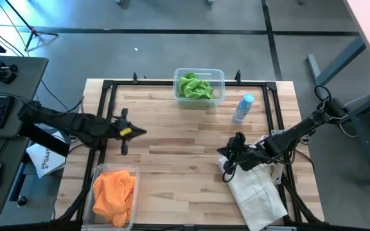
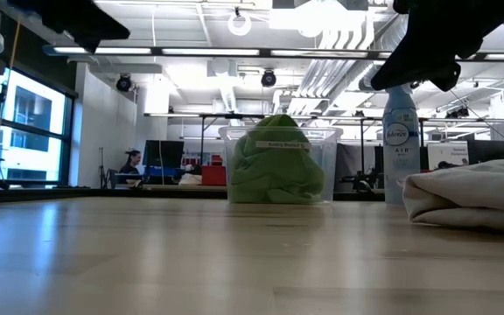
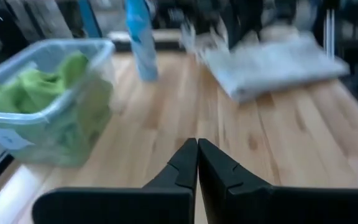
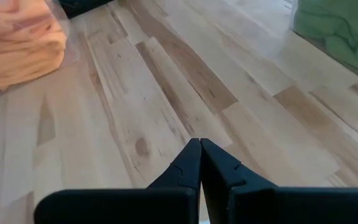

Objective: Sort microfiber towel by color & place in baskets
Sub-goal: Return to Home Position

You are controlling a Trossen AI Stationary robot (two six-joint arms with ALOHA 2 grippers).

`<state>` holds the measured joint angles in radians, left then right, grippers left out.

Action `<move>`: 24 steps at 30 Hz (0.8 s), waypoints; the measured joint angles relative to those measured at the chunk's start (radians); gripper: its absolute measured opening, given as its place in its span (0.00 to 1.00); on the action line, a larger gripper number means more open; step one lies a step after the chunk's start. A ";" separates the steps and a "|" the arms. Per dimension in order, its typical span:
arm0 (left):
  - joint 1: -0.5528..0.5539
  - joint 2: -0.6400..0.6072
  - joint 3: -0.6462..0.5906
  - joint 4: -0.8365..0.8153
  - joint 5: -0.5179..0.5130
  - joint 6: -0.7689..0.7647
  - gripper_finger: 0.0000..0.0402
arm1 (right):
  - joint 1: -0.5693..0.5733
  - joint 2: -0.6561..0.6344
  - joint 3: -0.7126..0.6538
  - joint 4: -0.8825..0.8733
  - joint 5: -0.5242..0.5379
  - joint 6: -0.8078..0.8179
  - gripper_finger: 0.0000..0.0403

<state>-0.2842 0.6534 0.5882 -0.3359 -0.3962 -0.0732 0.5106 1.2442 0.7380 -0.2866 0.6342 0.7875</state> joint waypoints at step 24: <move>0.234 -0.589 -0.537 0.427 0.315 0.078 0.00 | 0.000 0.000 0.000 0.015 0.067 0.024 0.00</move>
<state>-0.0498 0.0646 0.0512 0.0911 -0.0814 0.0046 0.5106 1.2442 0.7380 -0.2716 0.7013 0.8113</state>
